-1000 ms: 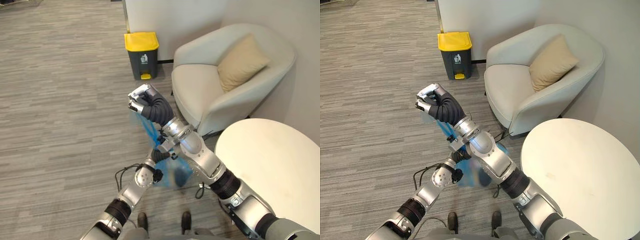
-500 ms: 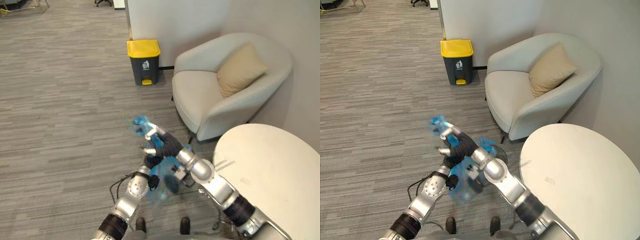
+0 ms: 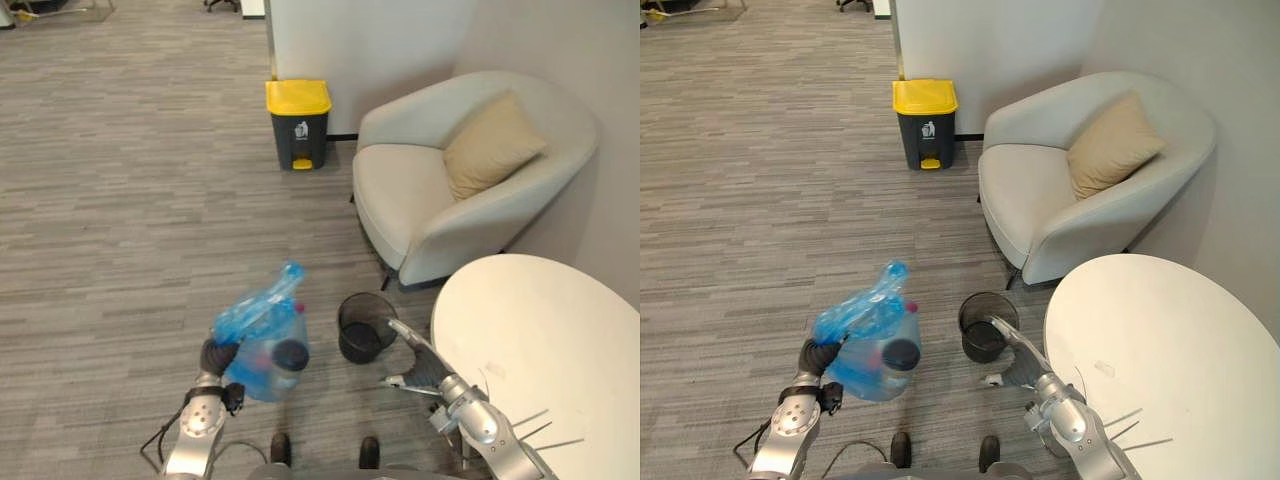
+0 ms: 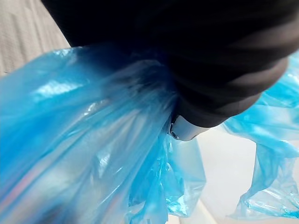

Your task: Gather rubbish on tea table into small bin, then transfer packed bag to large trash can.

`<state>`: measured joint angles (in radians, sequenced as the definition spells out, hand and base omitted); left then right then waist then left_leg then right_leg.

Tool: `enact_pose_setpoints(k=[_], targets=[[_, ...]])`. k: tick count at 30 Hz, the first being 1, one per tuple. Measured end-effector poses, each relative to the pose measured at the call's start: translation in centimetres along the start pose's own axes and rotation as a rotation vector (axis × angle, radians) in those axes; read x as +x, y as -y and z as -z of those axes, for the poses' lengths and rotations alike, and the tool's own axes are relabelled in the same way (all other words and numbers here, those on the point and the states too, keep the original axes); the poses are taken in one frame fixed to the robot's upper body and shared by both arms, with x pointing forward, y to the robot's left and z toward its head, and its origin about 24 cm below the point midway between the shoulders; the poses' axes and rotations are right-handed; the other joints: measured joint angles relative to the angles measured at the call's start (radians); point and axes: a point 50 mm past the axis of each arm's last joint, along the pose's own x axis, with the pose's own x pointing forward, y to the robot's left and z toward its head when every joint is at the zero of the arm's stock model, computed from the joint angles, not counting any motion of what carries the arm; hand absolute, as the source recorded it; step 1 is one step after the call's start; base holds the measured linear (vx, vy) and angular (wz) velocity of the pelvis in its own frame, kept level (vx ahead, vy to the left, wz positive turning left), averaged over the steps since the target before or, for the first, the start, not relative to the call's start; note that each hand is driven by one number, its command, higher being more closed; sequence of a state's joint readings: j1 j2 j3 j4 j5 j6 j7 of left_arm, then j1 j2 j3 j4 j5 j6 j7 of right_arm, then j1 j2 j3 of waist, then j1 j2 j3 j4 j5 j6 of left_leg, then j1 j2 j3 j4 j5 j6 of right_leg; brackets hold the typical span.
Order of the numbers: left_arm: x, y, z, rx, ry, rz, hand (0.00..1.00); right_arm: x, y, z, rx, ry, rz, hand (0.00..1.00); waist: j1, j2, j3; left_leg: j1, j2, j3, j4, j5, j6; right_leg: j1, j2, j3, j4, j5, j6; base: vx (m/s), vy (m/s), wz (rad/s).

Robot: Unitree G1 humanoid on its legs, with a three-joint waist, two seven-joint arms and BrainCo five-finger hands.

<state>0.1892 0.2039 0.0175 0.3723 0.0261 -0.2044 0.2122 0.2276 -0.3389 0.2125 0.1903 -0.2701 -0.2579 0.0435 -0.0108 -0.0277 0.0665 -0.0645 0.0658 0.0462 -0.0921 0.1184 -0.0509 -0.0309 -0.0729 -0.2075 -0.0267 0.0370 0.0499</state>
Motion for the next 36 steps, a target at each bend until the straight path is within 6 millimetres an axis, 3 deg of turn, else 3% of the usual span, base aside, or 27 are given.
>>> enact_pose_setpoints(k=[2,3,6,7,10,11,12,14,15,16,17,19,22,23,25,26,27,28,29,30,31,33,36], targets=[[-0.2,-0.3,1.1,-0.014,-0.049,-0.003,1.00,-0.5,-0.2,1.8,0.089,-0.088,0.045,0.00,-0.003,0.007,0.007,-0.041,-0.011,-0.029,0.043,-0.012,0.002,-0.012,-0.018,-0.052,0.046,-0.038,0.005,0.02,0.029,0.90],[-0.4,-0.3,1.7,-0.020,-0.076,-0.002,1.00,-0.9,-0.4,3.1,0.153,-0.147,0.073,0.00,-0.005,0.013,0.016,-0.071,-0.012,-0.006,0.076,-0.038,0.020,-0.011,-0.036,-0.100,0.067,-0.058,0.012,0.02,0.051,1.05],[-1.0,0.0,3.3,-0.052,-0.153,0.002,1.00,-2.1,-0.7,6.8,0.260,-0.338,0.143,0.00,-0.002,0.032,0.029,-0.130,0.031,0.197,0.183,-0.070,0.040,-0.008,-0.072,-0.177,0.099,-0.078,0.035,0.08,0.065,0.92],[-1.4,-0.1,3.9,-0.066,-0.182,-0.005,1.00,-2.2,-0.8,7.5,0.276,-0.385,0.153,0.00,0.005,0.035,0.033,-0.137,0.035,0.204,0.205,-0.073,0.039,-0.007,-0.083,-0.180,0.110,-0.088,0.044,0.20,0.125,0.30],[-3.8,-0.9,6.4,-0.097,-0.289,-0.045,1.00,-2.4,-0.7,9.0,0.355,-0.485,0.243,0.00,0.018,0.042,0.044,-0.163,0.013,0.206,0.330,-0.189,0.059,-0.008,-0.138,-0.176,0.184,-0.153,0.092,0.16,0.130,0.06],[-4.7,-1.1,7.2,-0.100,-0.323,-0.046,1.00,-2.8,-0.5,9.6,0.381,-0.519,0.292,0.00,0.019,0.033,0.057,-0.170,-0.001,0.206,0.402,-0.246,0.070,-0.008,-0.172,-0.179,0.253,-0.193,0.107,0.22,0.169,0.11],[-5.2,-1.3,7.6,-0.098,-0.343,-0.048,1.00,-3.3,-0.3,10.0,0.390,-0.547,0.322,0.00,0.020,0.043,0.063,-0.165,-0.010,0.200,0.437,-0.289,0.074,-0.015,-0.197,-0.171,0.339,-0.208,0.113,0.25,0.230,0.16],[-6.1,-1.6,8.1,-0.093,-0.370,-0.042,1.00,-3.9,0.0,10.5,0.412,-0.584,0.374,0.00,0.020,0.043,0.078,-0.160,-0.018,0.189,0.490,-0.344,0.097,-0.126,-0.243,-0.077,0.615,-0.182,0.072,0.24,0.199,0.21],[-6.0,-2.0,7.8,-0.081,-0.355,-0.041,1.00,-3.8,-0.1,10.2,0.431,-0.574,0.392,0.00,0.012,0.050,0.094,-0.125,-0.023,0.167,0.503,-0.368,0.109,-0.208,-0.239,0.019,0.794,-0.152,0.049,0.25,0.134,0.36],[-5.8,-2.5,7.5,-0.070,-0.335,-0.045,1.00,-3.9,-0.7,10.1,0.452,-0.577,0.397,0.00,0.008,0.040,0.114,-0.101,-0.025,0.139,0.511,-0.386,0.121,-0.244,-0.214,0.058,0.876,-0.205,0.070,0.31,0.109,0.57],[-5.4,-2.9,7.0,-0.055,-0.313,-0.047,1.00,-3.8,-1.3,9.9,0.489,-0.577,0.402,0.00,0.000,0.031,0.126,-0.082,-0.027,0.112,0.510,-0.406,0.125,-0.285,-0.178,0.059,0.911,-0.259,0.060,0.23,0.039,0.53],[-4.8,-3.3,6.3,-0.046,-0.277,-0.047,1.00,-3.7,-1.6,9.4,0.510,-0.555,0.411,0.00,-0.007,0.007,0.136,-0.053,-0.031,0.084,0.508,-0.436,0.127,-0.342,-0.138,0.026,0.865,-0.290,0.045,0.38,-0.006,0.50],[-3.5,-2.5,5.2,-0.051,-0.233,-0.011,1.00,-3.7,-1.5,9.2,0.518,-0.546,0.421,0.00,-0.033,0.005,0.135,-0.007,-0.036,0.035,0.477,-0.467,0.107,-0.409,-0.083,-0.019,0.623,-0.277,0.046,0.40,-0.048,0.62],[-2.6,-2.2,4.6,-0.056,-0.207,0.001,1.00,-4.1,-1.7,9.4,0.519,-0.560,0.422,0.00,-0.047,0.003,0.133,0.037,-0.046,-0.004,0.451,-0.470,0.047,-0.418,-0.066,-0.001,0.511,-0.238,0.003,0.50,-0.118,0.95],[-2.6,-1.9,4.5,-0.057,-0.205,0.008,1.00,-4.6,-1.9,9.6,0.520,-0.573,0.418,0.00,-0.061,0.003,0.126,0.093,-0.044,-0.027,0.422,-0.491,0.011,-0.415,-0.063,-0.005,0.528,-0.200,-0.033,0.54,-0.157,0.73],[-3.0,-1.4,4.8,-0.074,-0.220,0.014,1.00,-5.1,-1.8,9.7,0.512,-0.578,0.421,0.00,-0.064,0.021,0.107,0.148,-0.017,-0.032,0.423,-0.503,-0.015,-0.385,-0.043,-0.013,0.568,-0.188,-0.061,0.75,-0.187,0.40],[-3.1,-0.8,4.8,-0.090,-0.218,0.026,1.00,-5.0,-1.6,9.5,0.507,-0.564,0.424,0.00,-0.060,0.045,0.104,0.131,0.015,-0.003,0.503,-0.490,-0.041,-0.365,-0.022,-0.025,0.584,-0.213,-0.078,0.92,-0.231,0.17],[-3.2,0.2,4.6,-0.126,-0.217,0.031,1.00,-4.5,-0.9,8.8,0.491,-0.516,0.430,0.00,-0.056,0.066,0.106,0.061,0.046,0.014,0.698,-0.426,-0.073,-0.326,0.004,-0.036,0.578,-0.233,-0.105,0.77,-0.187,-0.15],[-3.3,0.7,4.6,-0.145,-0.219,0.034,1.00,-4.2,-0.4,8.4,0.478,-0.489,0.433,0.00,-0.056,0.075,0.109,0.015,0.063,0.017,0.816,-0.355,-0.066,-0.293,0.019,-0.034,0.562,-0.240,-0.116,0.73,-0.204,-0.36],[-3.6,1.5,4.5,-0.172,-0.219,0.053,1.00,-3.8,0.5,7.6,0.456,-0.440,0.444,0.00,-0.044,0.086,0.115,-0.064,0.112,0.034,1.031,-0.276,-0.054,-0.201,0.057,-0.011,0.499,-0.248,-0.128,0.86,-0.174,-0.58],[-3.5,1.9,4.0,-0.177,-0.198,0.073,1.00,-3.6,1.0,7.1,0.449,-0.409,0.462,0.00,-0.027,0.081,0.118,-0.108,0.137,0.058,1.151,-0.297,-0.023,-0.101,0.082,0.023,0.432,-0.253,-0.136,0.84,-0.146,-0.71],[-3.1,2.1,2.6,-0.188,-0.135,0.081,1.00,-3.2,1.8,6.3,0.454,-0.356,0.489,0.00,-0.001,0.047,0.123,-0.199,0.141,0.122,1.185,-0.348,0.042,0.039,0.082,0.094,0.328,-0.255,-0.140,0.66,-0.064,-0.69],[-2.8,2.0,1.6,-0.194,-0.091,0.079,1.00,-2.8,2.6,6.0,0.448,-0.329,0.511,0.00,0.027,0.038,0.124,-0.343,0.126,0.160,1.079,-0.399,0.045,0.126,0.062,0.157,0.258,-0.262,-0.151,0.55,0.065,-0.80]])
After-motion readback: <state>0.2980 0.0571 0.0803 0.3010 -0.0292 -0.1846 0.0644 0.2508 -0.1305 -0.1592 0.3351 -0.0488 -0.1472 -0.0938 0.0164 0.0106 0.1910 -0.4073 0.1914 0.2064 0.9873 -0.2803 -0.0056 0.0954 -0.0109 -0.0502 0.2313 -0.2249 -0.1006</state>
